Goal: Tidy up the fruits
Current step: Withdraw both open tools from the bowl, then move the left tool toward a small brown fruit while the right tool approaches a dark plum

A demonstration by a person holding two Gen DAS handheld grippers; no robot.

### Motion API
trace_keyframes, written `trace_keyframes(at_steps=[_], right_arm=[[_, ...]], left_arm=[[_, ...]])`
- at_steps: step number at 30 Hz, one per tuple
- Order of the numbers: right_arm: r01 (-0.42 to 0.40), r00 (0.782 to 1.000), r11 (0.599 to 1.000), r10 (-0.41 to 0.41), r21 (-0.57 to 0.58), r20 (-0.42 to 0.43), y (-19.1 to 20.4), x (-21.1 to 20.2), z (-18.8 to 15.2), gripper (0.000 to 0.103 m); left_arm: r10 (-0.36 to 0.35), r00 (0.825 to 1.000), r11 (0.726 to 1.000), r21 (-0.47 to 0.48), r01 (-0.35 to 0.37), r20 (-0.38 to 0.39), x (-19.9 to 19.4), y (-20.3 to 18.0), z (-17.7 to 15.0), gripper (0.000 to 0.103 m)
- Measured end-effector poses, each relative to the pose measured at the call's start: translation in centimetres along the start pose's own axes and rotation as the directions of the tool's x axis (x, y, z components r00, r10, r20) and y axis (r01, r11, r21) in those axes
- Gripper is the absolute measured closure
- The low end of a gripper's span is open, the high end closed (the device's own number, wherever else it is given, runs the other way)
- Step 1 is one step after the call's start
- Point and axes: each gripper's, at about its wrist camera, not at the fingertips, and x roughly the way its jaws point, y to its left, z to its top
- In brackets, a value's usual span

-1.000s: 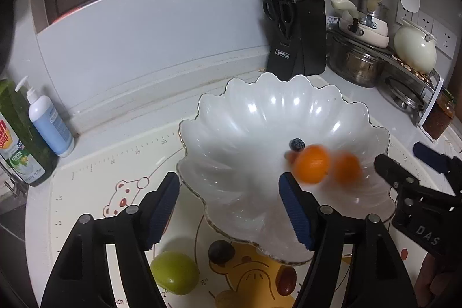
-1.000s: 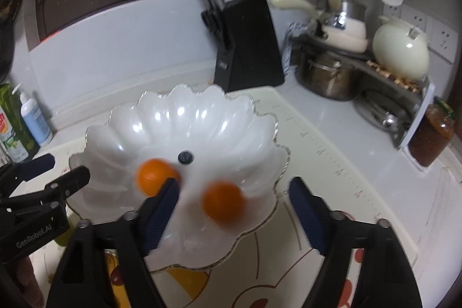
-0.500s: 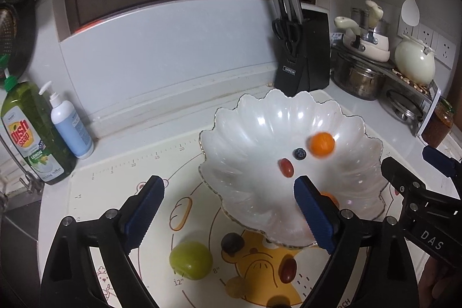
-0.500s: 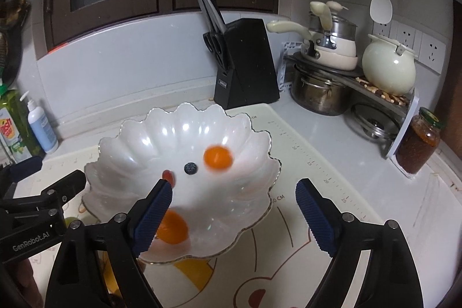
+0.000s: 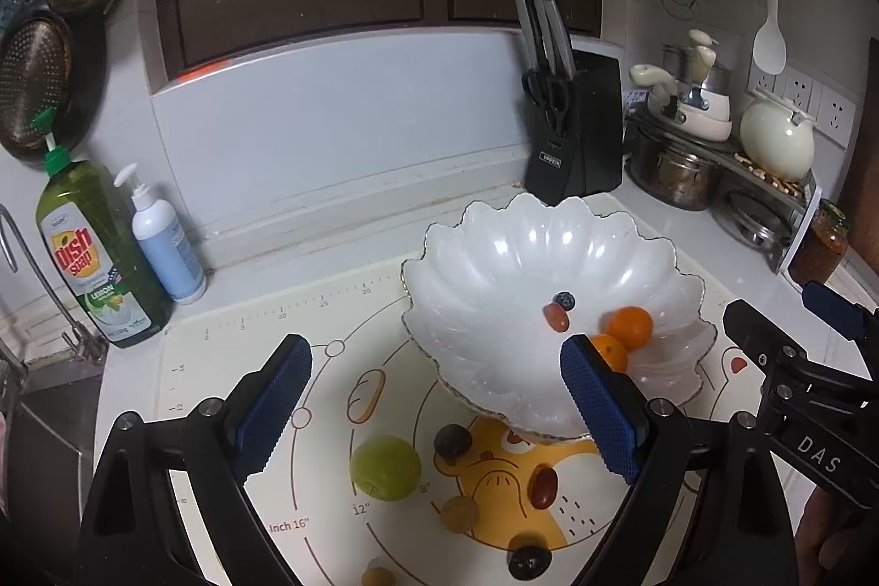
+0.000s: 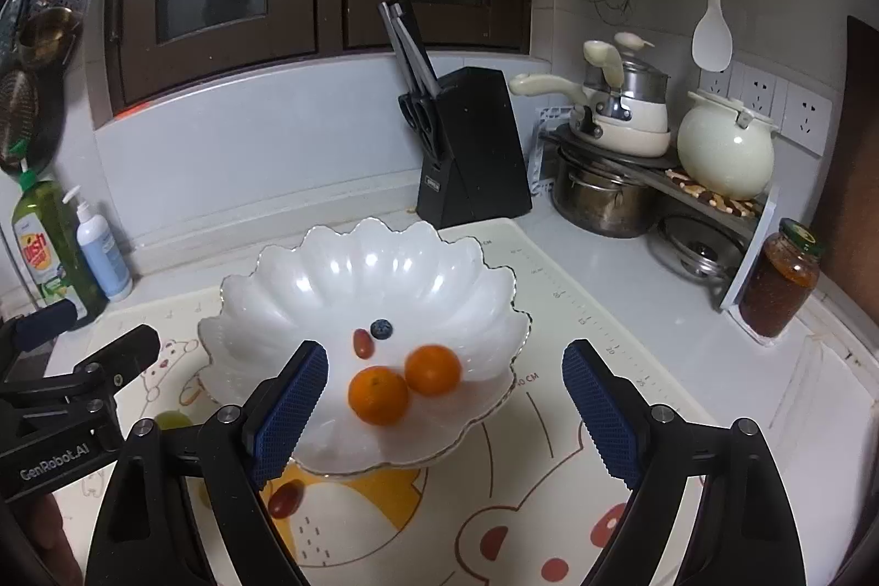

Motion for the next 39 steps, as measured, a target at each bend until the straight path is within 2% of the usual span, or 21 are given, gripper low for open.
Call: trace_keyframes(at_steps=[18, 39], right_arm=[[-0.028, 0.999, 0.999, 0.028, -0.017, 0.022, 1.8, -2.9, -1.0, 0.015], [-0.083, 0.997, 0.994, 0.082, -0.066, -0.015, 5.1, -3.3, -4.0, 0.015]], left_arm=[[0.024, 1.000, 1.000, -0.020, -0.024, 0.019, -3.8, 1.9, -1.6, 0.010], [0.040, 0.999, 0.999, -0.036, -0.040, -0.023, -4.2, 4.7, -5.4, 0.010]])
